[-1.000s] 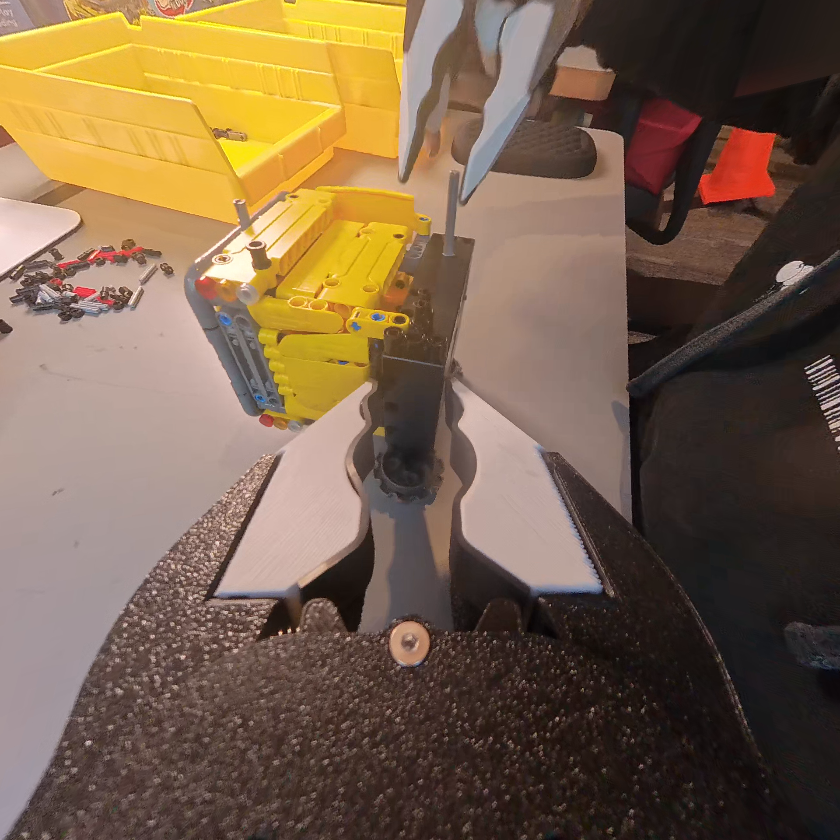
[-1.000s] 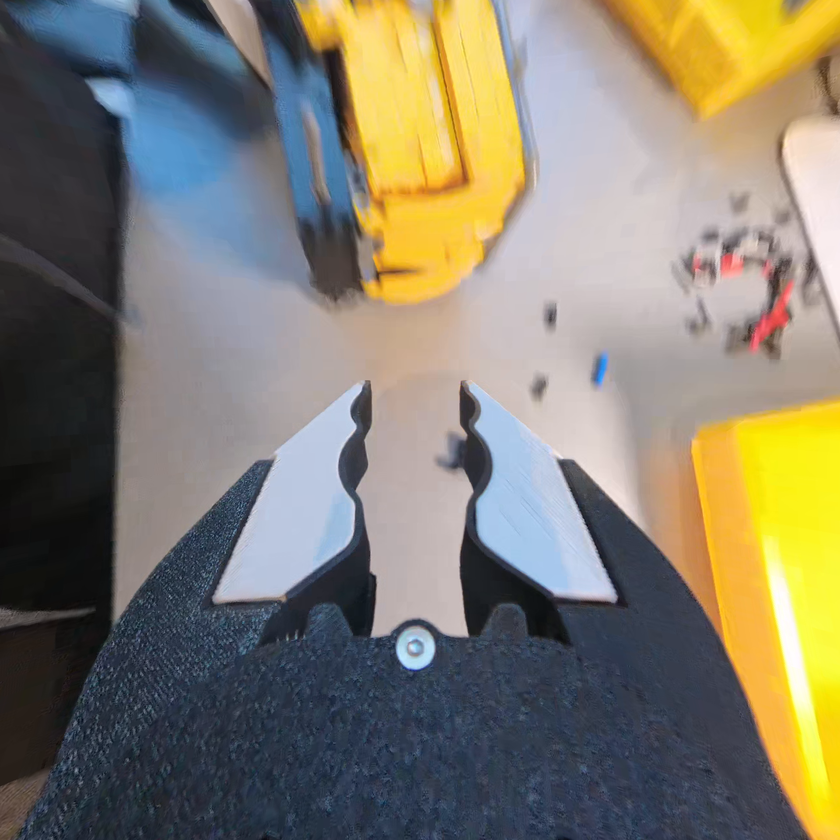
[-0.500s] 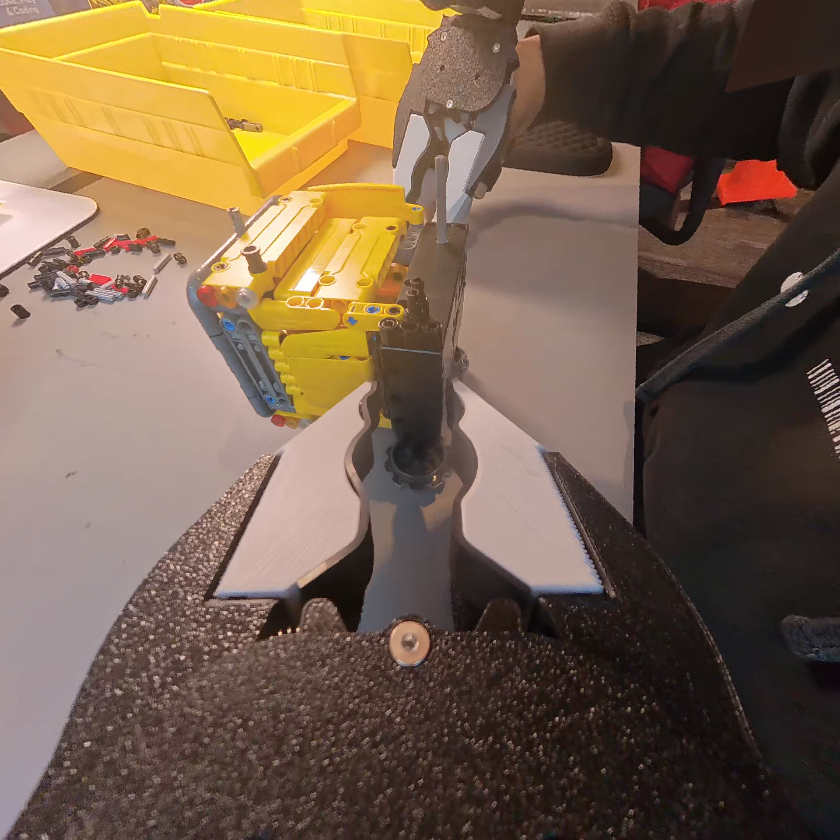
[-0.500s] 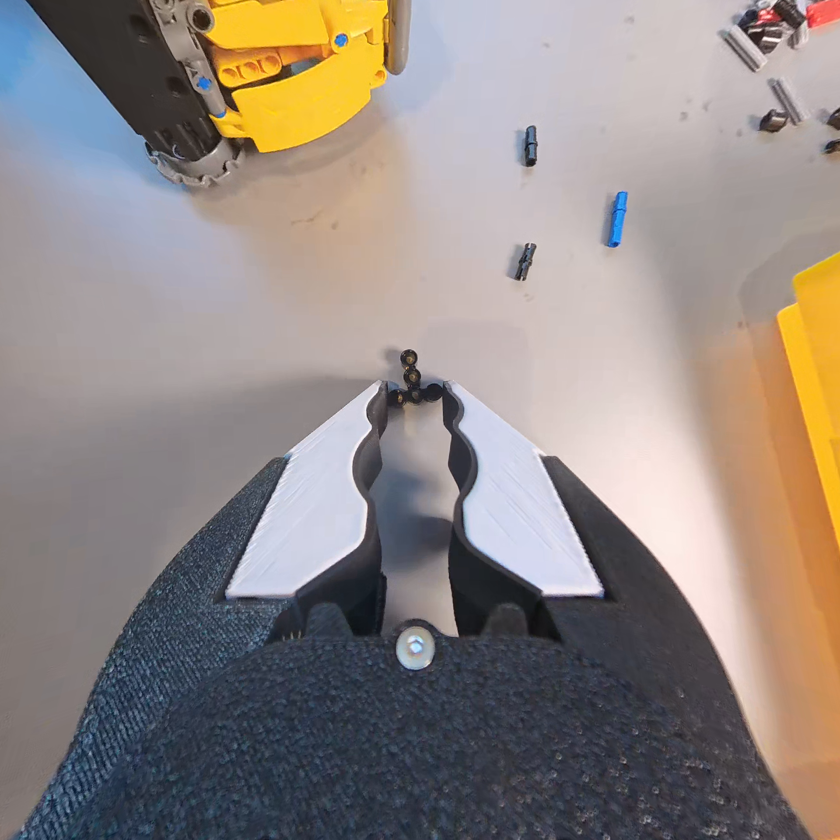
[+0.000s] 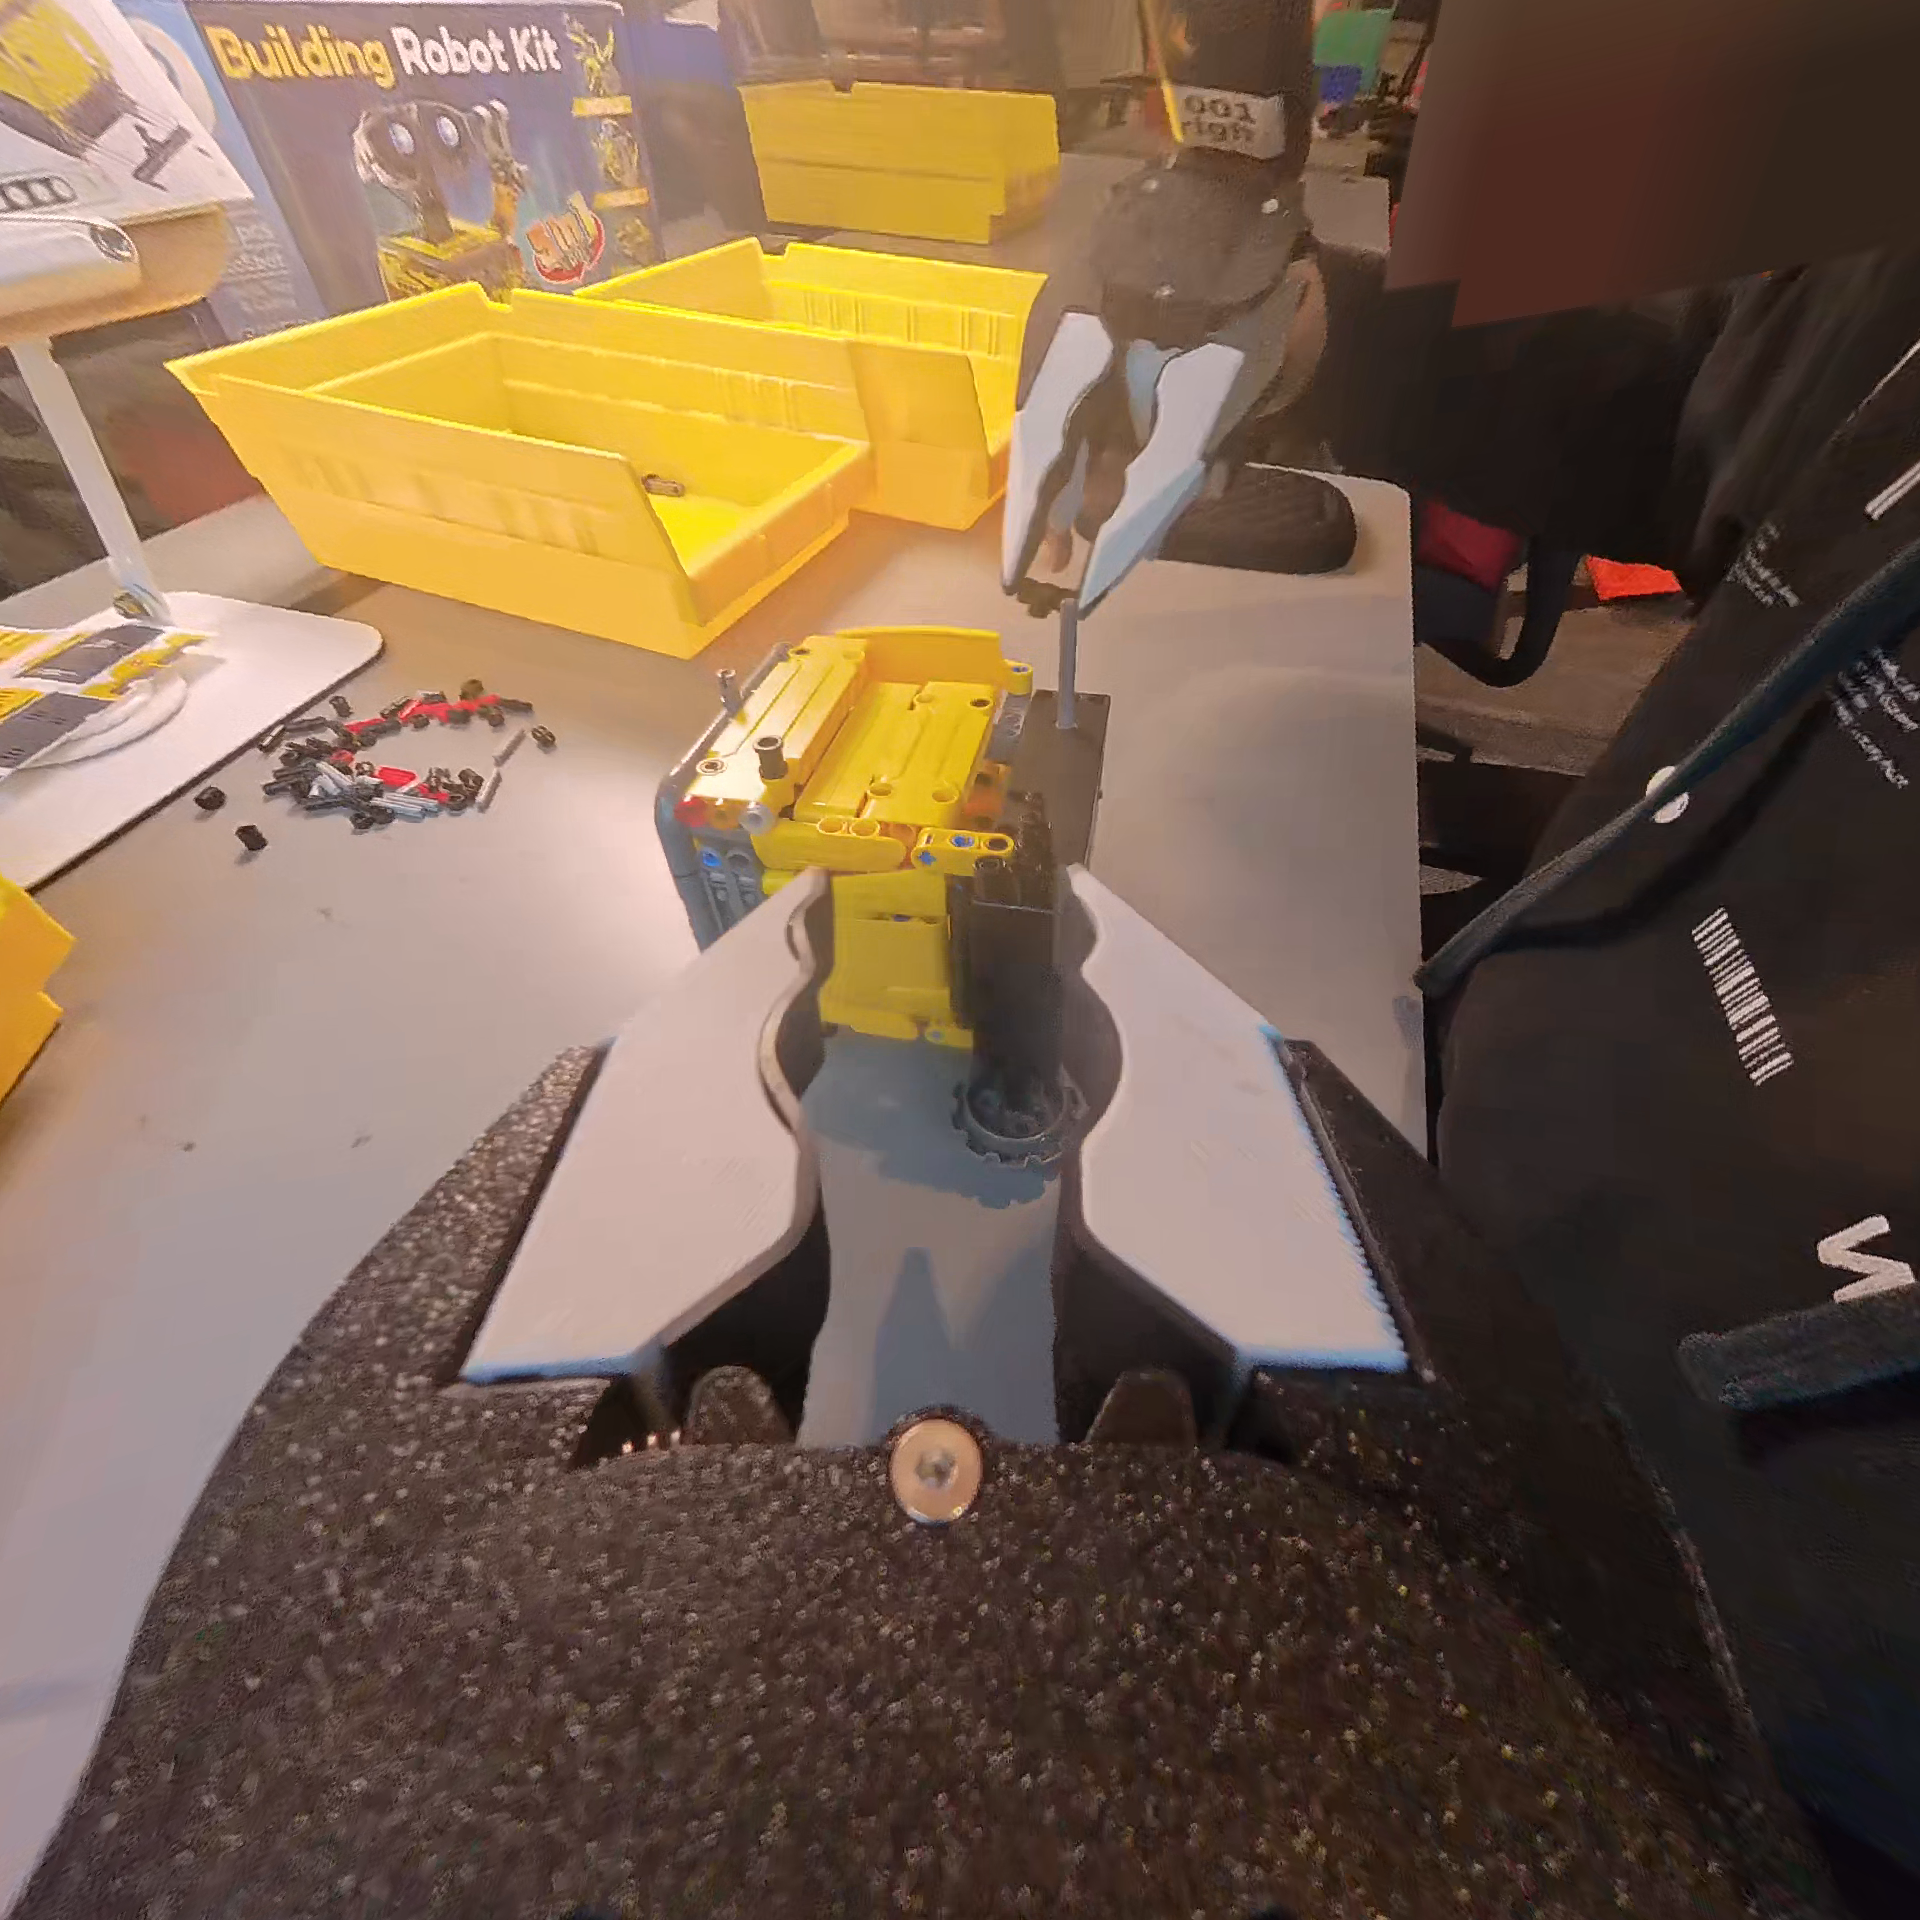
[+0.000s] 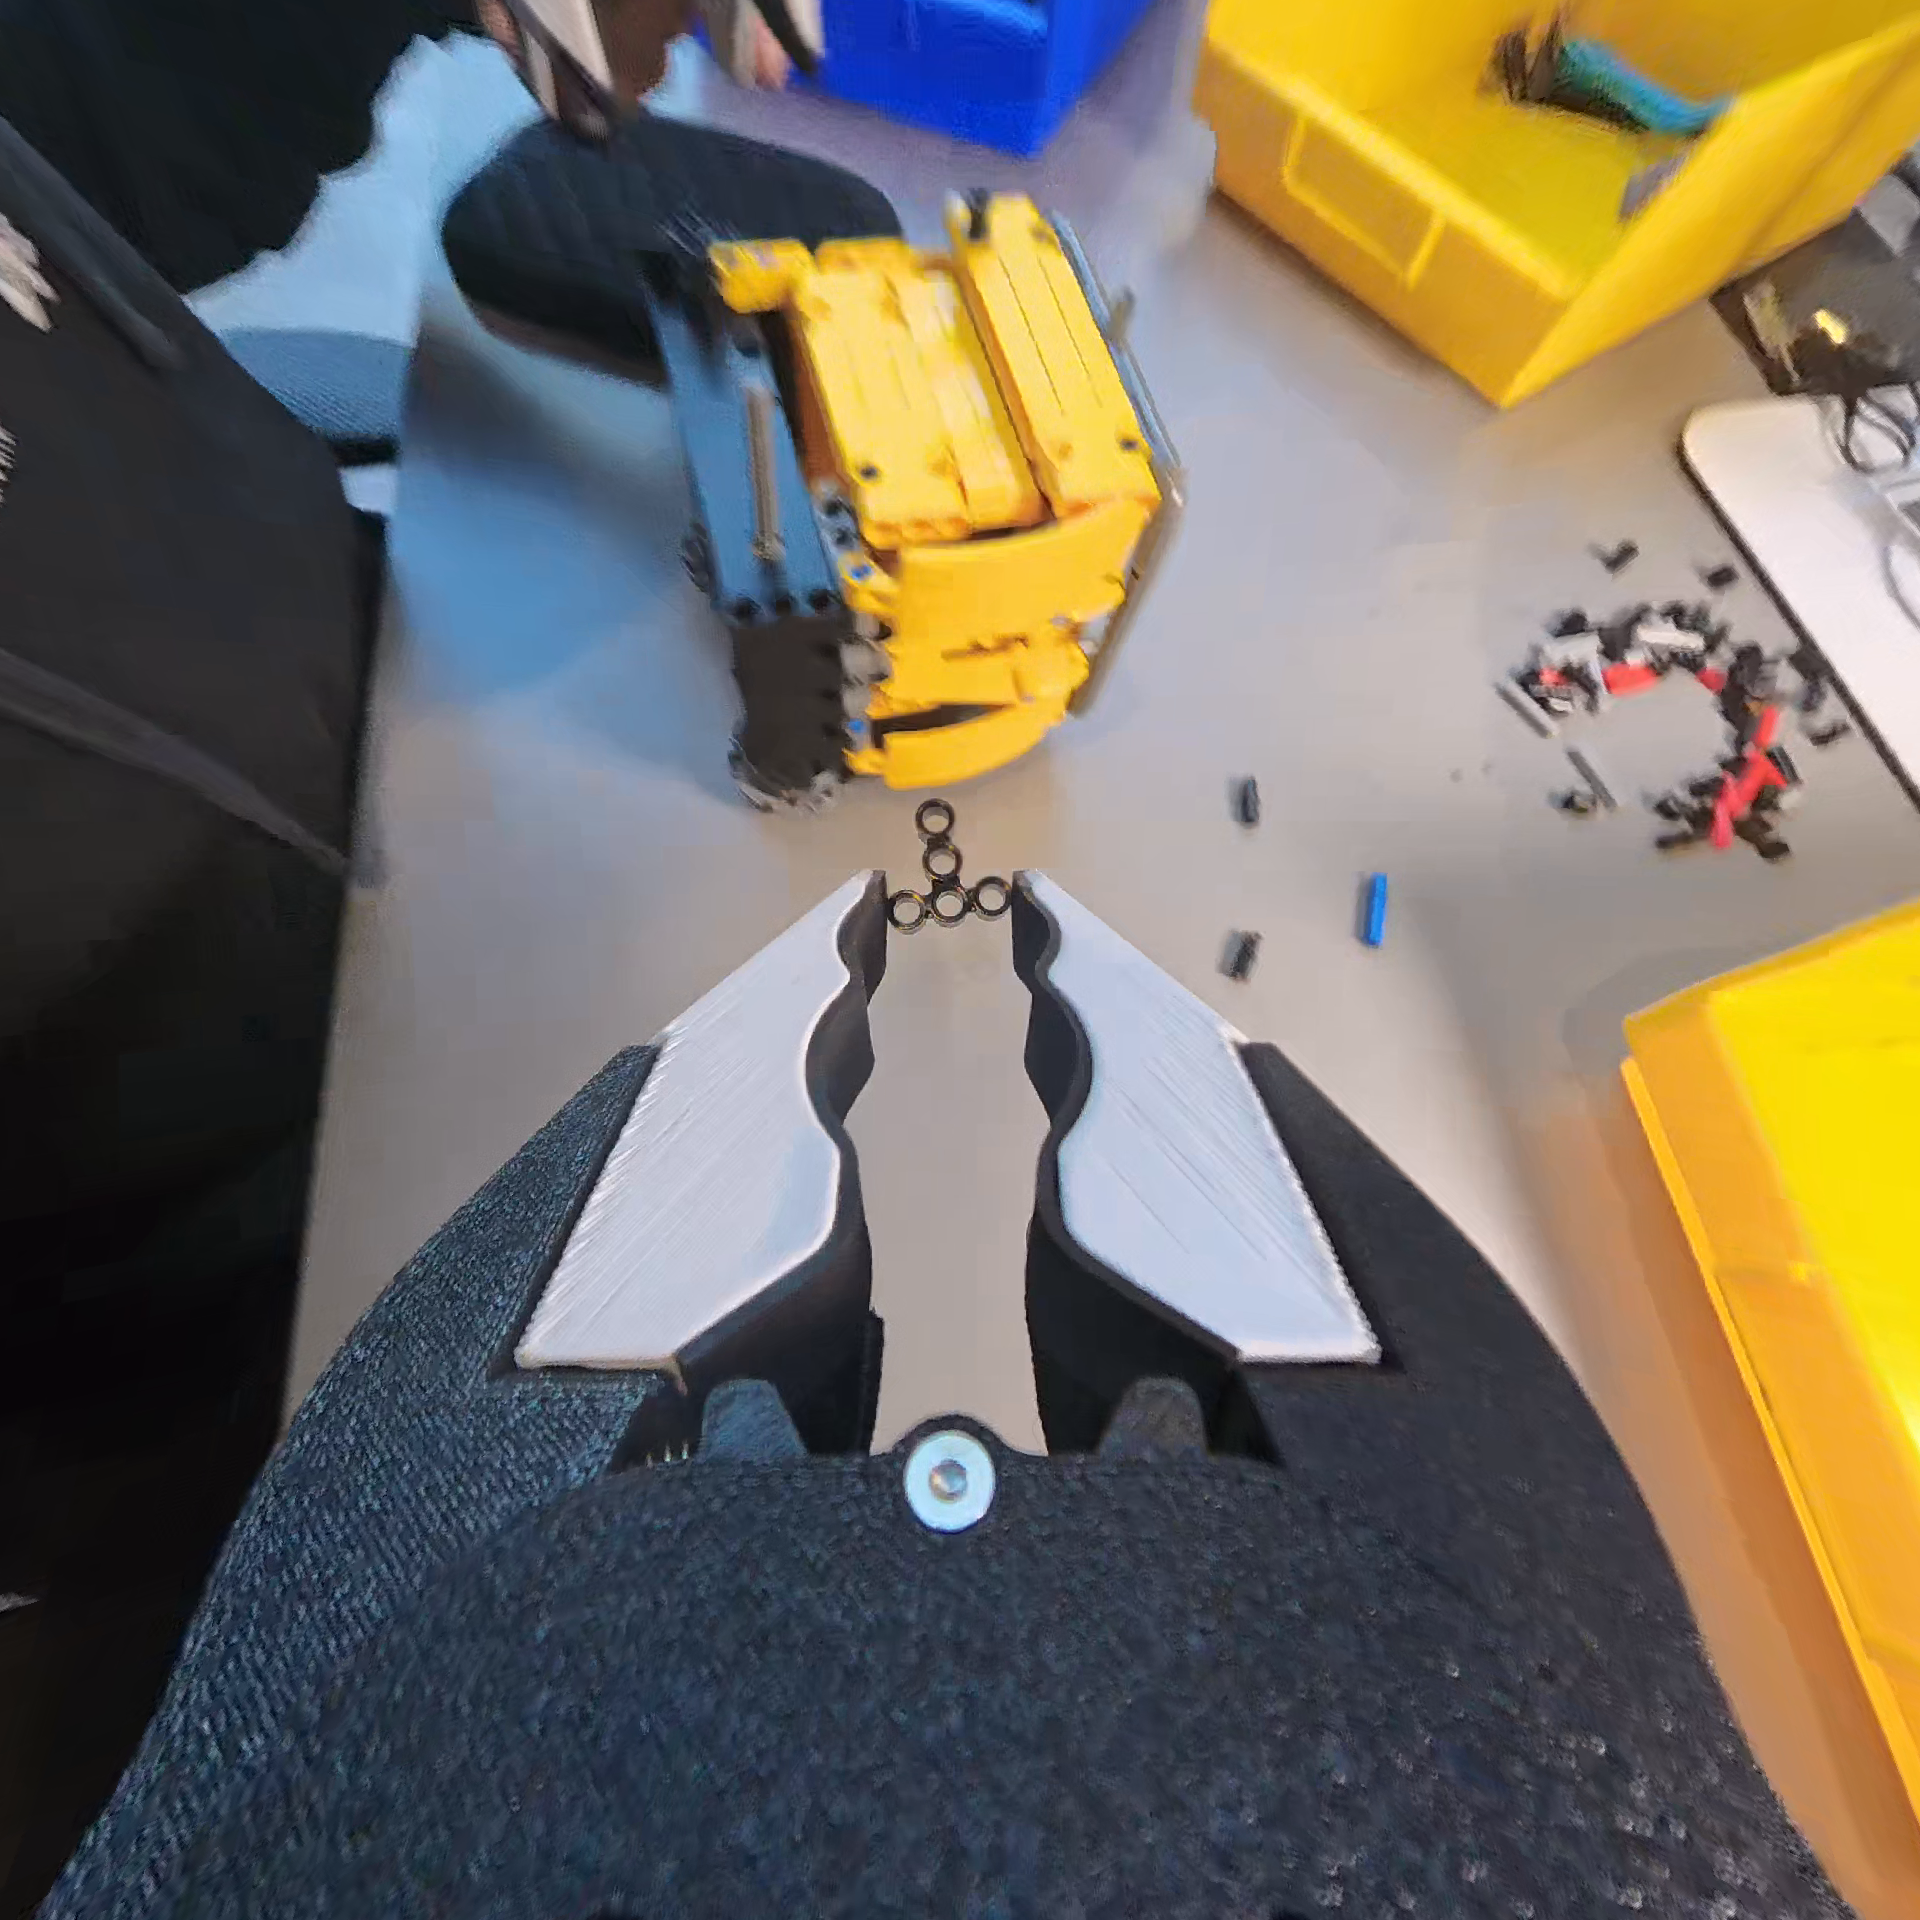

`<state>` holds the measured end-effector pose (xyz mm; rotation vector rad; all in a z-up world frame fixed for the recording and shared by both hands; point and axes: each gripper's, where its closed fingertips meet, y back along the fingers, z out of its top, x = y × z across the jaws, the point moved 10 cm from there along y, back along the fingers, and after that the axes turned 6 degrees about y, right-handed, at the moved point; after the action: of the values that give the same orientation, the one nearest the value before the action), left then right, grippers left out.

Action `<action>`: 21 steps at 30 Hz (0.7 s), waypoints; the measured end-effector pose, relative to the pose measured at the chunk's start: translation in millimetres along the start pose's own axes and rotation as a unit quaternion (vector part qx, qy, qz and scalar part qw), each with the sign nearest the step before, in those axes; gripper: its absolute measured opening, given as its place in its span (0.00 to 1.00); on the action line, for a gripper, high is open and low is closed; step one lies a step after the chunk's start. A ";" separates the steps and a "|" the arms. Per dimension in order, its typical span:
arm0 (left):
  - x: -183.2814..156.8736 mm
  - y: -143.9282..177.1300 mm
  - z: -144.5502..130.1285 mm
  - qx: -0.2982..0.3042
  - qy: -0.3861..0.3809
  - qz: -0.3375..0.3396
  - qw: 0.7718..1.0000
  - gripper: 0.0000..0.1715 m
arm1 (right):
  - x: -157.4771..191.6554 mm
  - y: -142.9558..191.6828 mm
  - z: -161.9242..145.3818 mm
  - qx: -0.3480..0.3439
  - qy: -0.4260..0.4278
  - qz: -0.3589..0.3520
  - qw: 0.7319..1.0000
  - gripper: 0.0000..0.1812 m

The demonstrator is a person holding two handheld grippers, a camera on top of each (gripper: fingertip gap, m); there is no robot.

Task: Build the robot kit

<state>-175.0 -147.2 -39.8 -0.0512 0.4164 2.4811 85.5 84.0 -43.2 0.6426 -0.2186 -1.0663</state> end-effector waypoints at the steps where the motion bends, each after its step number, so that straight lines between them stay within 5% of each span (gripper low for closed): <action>1: 1.5 -3.1 0.0 0.006 0.011 -0.007 1.000 0.28 | 4.9 -0.8 5.3 -0.013 0.002 0.011 1.000 0.13; 6: -2.3 -32.1 -14.0 0.073 0.020 -0.016 0.997 0.38 | 20.7 -25.9 1.7 -0.001 0.002 0.023 1.000 0.13; 15: -7.3 -46.3 -21.3 0.078 -0.026 0.040 0.996 0.17 | 22.6 -57.3 -0.6 -0.033 -0.015 0.016 0.999 0.13; 21: -4.9 -41.3 -24.1 0.069 -0.032 0.074 0.994 0.17 | 10.7 -64.4 12.8 -0.063 -0.010 0.003 0.998 0.13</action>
<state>-148.5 -126.0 -73.7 0.1196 0.5810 2.5830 36.8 49.1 -72.2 0.5169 -0.1690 -1.0728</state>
